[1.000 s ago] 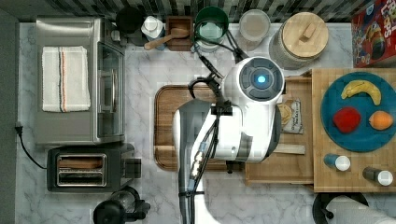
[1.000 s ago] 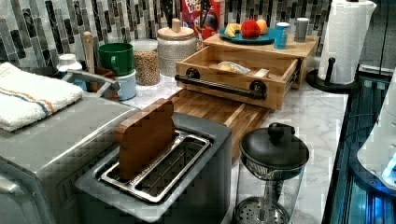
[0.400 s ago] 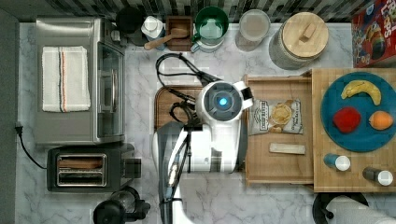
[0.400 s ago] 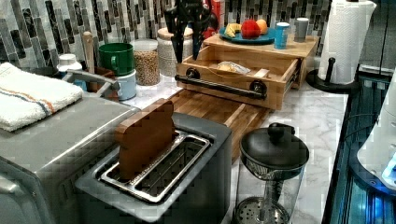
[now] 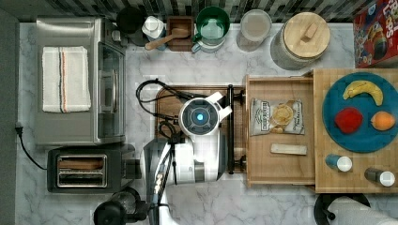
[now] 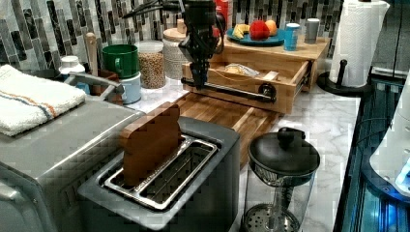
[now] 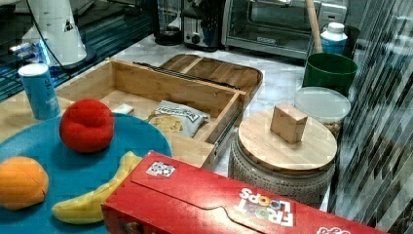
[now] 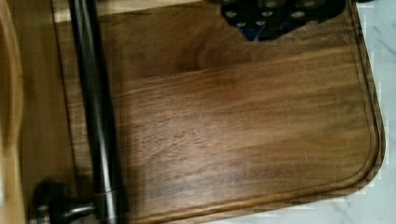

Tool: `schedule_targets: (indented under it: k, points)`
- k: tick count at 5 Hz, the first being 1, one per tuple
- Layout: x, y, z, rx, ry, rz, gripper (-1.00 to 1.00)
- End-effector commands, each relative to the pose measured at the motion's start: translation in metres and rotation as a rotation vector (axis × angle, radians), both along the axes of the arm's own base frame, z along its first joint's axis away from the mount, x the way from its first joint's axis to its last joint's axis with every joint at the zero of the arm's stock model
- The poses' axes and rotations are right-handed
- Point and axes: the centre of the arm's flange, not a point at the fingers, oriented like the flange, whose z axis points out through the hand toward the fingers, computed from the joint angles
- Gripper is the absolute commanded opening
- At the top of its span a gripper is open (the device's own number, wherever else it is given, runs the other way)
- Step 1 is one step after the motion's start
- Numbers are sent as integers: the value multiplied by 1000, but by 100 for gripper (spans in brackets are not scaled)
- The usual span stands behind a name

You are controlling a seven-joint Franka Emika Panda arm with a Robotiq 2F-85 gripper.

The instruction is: Close the drawer.

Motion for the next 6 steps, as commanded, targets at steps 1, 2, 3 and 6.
schedule_targets:
  k: [1,2,3,6]
  points:
    - [-6,-25,-39,-39,-85,148,-100]
    - [2,-40,-42,-58,-59,167,-100]
    - [5,-59,-46,-79,-69,207,-100]
    - [14,-148,-11,-105,-45,255,-100]
